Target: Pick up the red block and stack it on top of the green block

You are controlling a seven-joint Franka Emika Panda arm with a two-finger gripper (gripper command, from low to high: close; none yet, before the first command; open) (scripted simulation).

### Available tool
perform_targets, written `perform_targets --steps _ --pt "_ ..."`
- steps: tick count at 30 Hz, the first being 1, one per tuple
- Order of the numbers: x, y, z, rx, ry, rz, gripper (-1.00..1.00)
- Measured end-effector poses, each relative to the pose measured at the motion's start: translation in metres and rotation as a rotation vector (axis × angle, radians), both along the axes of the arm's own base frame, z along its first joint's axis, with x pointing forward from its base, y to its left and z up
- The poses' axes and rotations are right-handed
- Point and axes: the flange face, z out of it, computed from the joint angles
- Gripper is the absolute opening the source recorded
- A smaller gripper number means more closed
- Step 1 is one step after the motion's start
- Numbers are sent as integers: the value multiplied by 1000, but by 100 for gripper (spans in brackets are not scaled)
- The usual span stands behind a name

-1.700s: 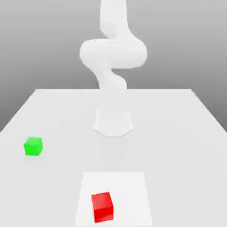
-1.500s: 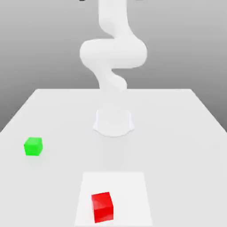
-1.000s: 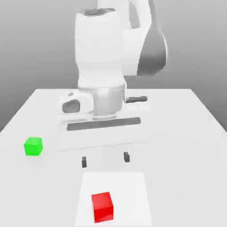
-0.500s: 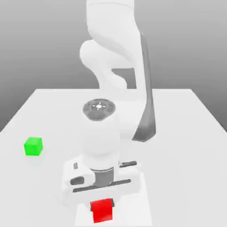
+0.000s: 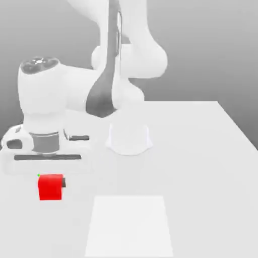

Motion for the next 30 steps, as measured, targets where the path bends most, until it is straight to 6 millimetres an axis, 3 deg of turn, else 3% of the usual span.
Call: perform_targets --steps 6,9,10,30 --pt "-101 -53 5 22 1 -53 -100" --pt "-156 -67 1 49 -11 -96 -100" --pt "-165 -68 -1 58 -16 -102 -100" --pt "-168 -62 -55 115 -33 -103 -100"
